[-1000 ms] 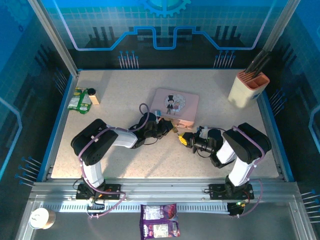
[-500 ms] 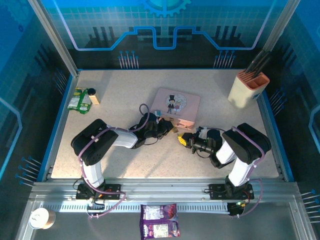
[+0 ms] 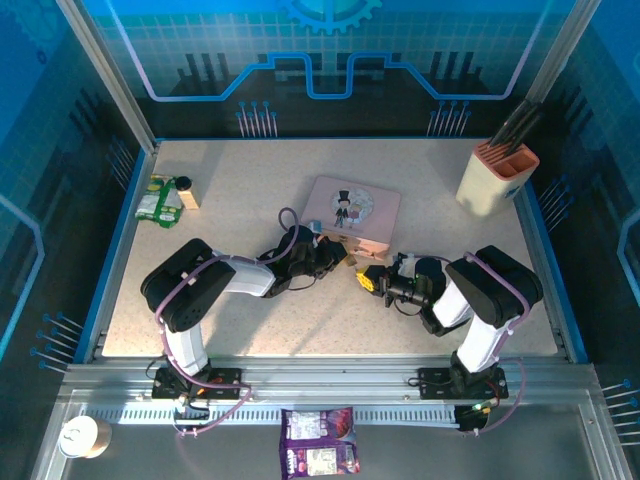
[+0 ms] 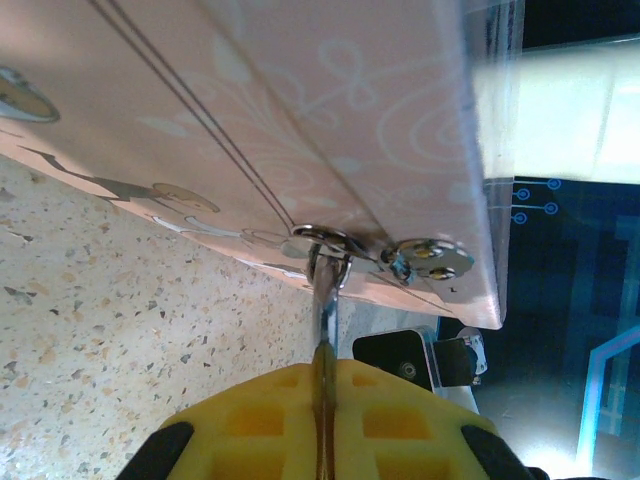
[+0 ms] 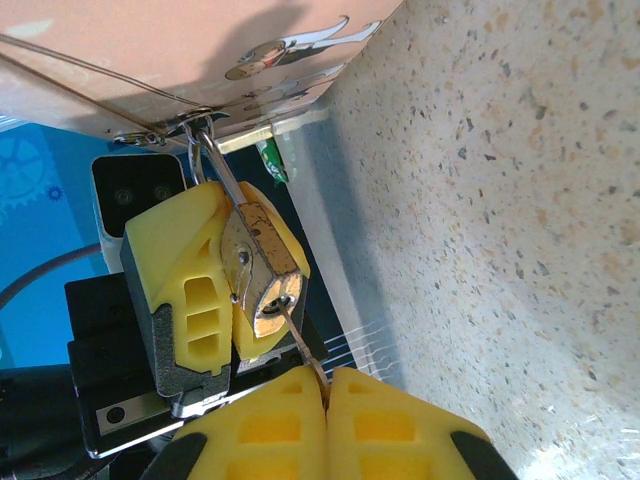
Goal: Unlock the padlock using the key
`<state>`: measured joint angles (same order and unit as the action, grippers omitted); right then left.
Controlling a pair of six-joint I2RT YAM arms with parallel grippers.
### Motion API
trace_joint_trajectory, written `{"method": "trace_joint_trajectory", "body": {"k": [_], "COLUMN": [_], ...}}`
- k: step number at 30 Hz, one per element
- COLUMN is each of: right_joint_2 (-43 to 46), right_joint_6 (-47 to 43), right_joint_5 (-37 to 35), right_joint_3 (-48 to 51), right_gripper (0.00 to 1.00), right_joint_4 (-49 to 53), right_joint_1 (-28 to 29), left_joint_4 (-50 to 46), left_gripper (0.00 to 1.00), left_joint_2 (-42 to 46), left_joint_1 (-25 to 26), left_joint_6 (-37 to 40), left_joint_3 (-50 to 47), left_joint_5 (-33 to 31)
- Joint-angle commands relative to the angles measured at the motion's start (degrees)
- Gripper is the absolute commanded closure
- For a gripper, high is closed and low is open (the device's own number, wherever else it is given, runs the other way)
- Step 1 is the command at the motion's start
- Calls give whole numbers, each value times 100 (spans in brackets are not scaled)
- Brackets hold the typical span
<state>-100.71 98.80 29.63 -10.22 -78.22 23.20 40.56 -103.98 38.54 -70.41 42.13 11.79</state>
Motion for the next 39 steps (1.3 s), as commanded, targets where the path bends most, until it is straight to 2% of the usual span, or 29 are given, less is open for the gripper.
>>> {"method": "trace_joint_trajectory", "body": {"k": [1, 27, 39], "right_joint_2": [63, 218, 297], "right_joint_6": [-1, 32, 138], "right_joint_5": [-202, -265, -286], "right_joint_3": [-277, -368, -426], "right_gripper": [100, 100, 100], "right_joint_4": [-343, -343, -344], "right_joint_1": [-2, 26, -25], "left_joint_4": [295, 273, 774], "left_gripper": [100, 100, 100], "left_joint_2": [269, 98, 123], "left_joint_1": [423, 566, 625], "left_joint_6": [147, 212, 27], "left_joint_3": [117, 155, 42], "left_joint_5": [835, 761, 790]}}
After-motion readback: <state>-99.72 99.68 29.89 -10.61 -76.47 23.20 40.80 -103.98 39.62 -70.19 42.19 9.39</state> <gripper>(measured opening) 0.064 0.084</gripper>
